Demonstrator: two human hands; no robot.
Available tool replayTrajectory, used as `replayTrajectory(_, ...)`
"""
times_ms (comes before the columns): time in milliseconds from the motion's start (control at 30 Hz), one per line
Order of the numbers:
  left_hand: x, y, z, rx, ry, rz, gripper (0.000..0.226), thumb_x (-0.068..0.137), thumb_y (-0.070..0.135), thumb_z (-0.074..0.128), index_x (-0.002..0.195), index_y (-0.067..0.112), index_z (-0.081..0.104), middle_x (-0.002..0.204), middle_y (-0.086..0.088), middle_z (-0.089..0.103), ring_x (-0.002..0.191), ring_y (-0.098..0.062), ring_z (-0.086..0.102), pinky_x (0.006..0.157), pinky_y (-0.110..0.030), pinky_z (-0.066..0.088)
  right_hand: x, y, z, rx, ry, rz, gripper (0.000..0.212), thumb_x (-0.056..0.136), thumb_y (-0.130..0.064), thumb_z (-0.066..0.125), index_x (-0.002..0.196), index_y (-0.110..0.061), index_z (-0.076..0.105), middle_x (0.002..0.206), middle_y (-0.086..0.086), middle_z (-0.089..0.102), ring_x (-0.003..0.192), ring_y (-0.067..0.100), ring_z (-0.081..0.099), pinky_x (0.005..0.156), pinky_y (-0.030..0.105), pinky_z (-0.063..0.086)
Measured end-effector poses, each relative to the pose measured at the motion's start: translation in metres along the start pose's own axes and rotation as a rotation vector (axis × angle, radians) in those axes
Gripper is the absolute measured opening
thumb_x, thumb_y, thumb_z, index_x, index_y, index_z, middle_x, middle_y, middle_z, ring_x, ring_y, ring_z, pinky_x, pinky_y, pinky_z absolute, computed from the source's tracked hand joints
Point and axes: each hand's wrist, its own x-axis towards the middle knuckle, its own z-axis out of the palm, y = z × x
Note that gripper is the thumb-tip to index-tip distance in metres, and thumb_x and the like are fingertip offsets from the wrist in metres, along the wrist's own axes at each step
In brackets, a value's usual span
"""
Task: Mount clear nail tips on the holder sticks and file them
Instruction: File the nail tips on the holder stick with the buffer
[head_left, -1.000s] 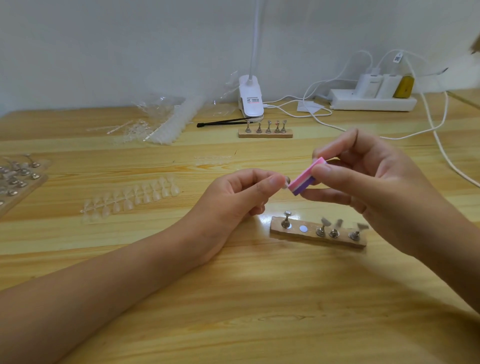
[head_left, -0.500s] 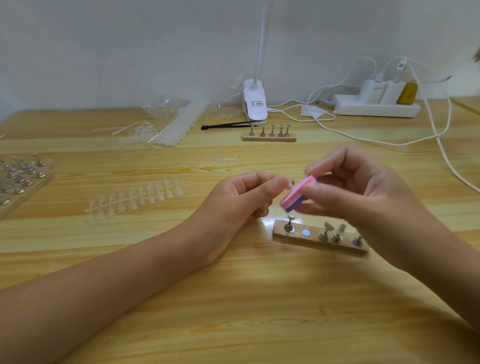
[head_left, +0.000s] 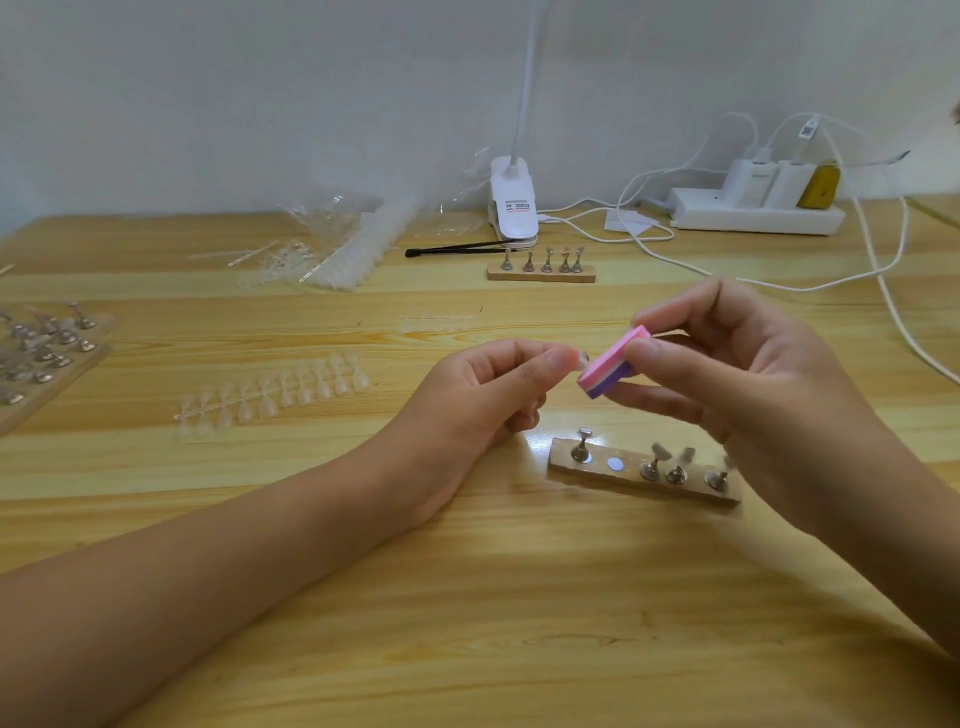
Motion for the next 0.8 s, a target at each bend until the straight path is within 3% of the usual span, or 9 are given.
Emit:
replayTrajectory(167, -0.001, 0.0, 0.0, 0.005, -0.004, 0.001, 0.029, 0.073, 0.049, 0.072, 0.092, 0.027, 0.078, 0.067, 0.015, 0.055, 0.065, -0.004, 0.047, 0.075, -0.023, 0.042, -0.002, 0.005, 0.0, -0.048, -0.132, 0.038, 0.032, 0.068, -0.021, 0.083, 0.091, -0.009, 0.063, 0.086, 0.01, 0.075, 0.084, 0.024, 0.075, 0.072, 0.026, 0.059)
replayTrajectory(367, -0.004, 0.001, 0.004, 0.085, -0.049, 0.03, 0.014, 0.078, 0.041, 0.074, 0.087, 0.031, 0.077, 0.072, 0.021, 0.064, 0.065, 0.003, 0.052, 0.074, -0.021, 0.043, 0.007, -0.002, -0.018, -0.083, -0.101, -0.044, 0.024, 0.071, -0.029, 0.077, 0.094, -0.024, 0.077, 0.095, 0.002, 0.075, 0.09, 0.018, 0.073, 0.078, 0.027, 0.058)
replayTrajectory(500, -0.005, 0.002, 0.004, 0.108, -0.041, 0.029, 0.022, 0.079, 0.038, 0.073, 0.094, 0.022, 0.075, 0.07, 0.019, 0.064, 0.063, 0.002, 0.05, 0.069, -0.017, 0.042, 0.006, -0.01, -0.023, -0.243, -0.325, 0.006, 0.023, 0.078, -0.03, 0.078, 0.101, -0.027, 0.076, 0.1, 0.001, 0.075, 0.091, 0.016, 0.073, 0.074, 0.021, 0.057)
replayTrajectory(700, -0.009, 0.004, 0.007, 0.118, -0.101, 0.069, 0.019, 0.079, 0.034, 0.07, 0.092, 0.021, 0.073, 0.078, 0.017, 0.071, 0.066, 0.008, 0.061, 0.066, -0.005, 0.044, 0.011, -0.009, -0.03, -0.195, -0.222, 0.018, 0.029, 0.075, -0.036, 0.071, 0.102, -0.025, 0.077, 0.104, 0.002, 0.074, 0.095, 0.016, 0.072, 0.074, 0.023, 0.057)
replayTrajectory(800, -0.01, 0.005, 0.007, 0.117, -0.103, 0.068, 0.02, 0.077, 0.035, 0.071, 0.092, 0.022, 0.075, 0.078, 0.011, 0.069, 0.066, 0.006, 0.06, 0.066, -0.005, 0.044, 0.01, -0.008, -0.031, -0.257, -0.343, 0.077, 0.022, 0.081, -0.03, 0.072, 0.101, -0.025, 0.076, 0.102, 0.001, 0.075, 0.093, 0.015, 0.073, 0.072, 0.02, 0.057)
